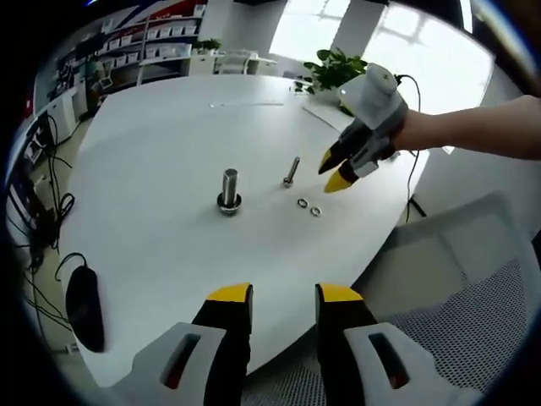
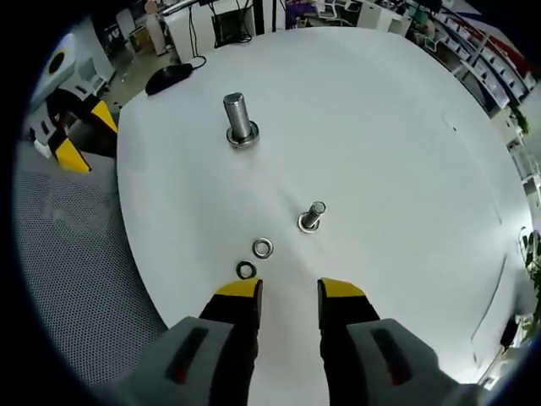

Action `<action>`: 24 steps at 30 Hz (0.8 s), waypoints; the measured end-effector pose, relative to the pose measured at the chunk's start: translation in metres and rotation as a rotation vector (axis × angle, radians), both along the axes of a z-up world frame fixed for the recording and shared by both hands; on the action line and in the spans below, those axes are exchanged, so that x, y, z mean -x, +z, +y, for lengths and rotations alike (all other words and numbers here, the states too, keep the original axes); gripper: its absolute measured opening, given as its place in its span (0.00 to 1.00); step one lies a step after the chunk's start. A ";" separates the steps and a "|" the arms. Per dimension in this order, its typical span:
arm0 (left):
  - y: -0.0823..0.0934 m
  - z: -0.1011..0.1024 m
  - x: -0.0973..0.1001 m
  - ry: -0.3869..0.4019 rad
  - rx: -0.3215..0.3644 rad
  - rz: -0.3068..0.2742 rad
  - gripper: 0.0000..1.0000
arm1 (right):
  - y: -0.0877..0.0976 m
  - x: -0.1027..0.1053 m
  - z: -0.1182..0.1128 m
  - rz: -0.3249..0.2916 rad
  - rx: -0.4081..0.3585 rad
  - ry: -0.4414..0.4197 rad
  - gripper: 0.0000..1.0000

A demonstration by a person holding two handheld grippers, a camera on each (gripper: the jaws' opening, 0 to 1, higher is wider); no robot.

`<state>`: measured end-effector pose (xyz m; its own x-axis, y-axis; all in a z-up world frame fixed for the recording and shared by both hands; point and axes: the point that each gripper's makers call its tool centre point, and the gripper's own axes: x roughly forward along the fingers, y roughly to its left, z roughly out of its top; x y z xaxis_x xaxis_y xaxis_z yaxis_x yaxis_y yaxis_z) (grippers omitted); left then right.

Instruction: Place the washer onto the threaded stud by aligning its center hole with the stud, sliding it down to the base, and recovering from edge contact or off-axis alignment until the washer reaches the visible bottom stop.

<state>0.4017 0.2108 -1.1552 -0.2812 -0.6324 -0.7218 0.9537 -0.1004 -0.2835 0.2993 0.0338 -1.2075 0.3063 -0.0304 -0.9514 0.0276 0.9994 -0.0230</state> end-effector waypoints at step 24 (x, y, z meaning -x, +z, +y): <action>-0.003 0.001 -0.008 0.024 -0.005 0.004 0.28 | -0.022 -0.003 0.034 0.011 -0.049 0.039 0.28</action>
<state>0.4098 0.2115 -1.1579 -0.2687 -0.6353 -0.7240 0.9546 -0.0756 -0.2880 0.3021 0.0679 -1.2298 0.2962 0.0282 -0.9547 -0.0110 0.9996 0.0261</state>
